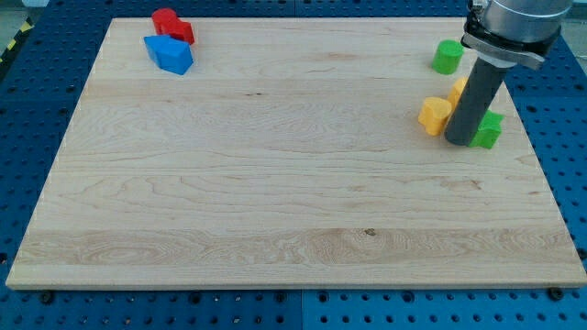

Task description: Push the green circle closer to the yellow heart

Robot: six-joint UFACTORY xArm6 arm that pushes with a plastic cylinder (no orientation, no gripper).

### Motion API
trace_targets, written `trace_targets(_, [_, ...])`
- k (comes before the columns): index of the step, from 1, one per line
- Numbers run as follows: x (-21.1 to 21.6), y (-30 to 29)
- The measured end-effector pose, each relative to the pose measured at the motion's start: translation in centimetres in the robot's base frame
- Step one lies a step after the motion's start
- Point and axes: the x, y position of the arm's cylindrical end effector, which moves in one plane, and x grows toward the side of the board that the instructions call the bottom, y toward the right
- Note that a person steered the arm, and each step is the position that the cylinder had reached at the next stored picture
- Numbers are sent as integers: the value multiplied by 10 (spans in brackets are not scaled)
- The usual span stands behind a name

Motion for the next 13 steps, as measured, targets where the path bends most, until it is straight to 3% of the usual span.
trace_targets(2, [-10, -89])
trace_targets(3, [-58, -130])
trace_targets(5, [-164, -132])
trace_targets(7, [-184, -68])
trace_targets(10, [-199, -37])
trace_targets(13, [-190, 37])
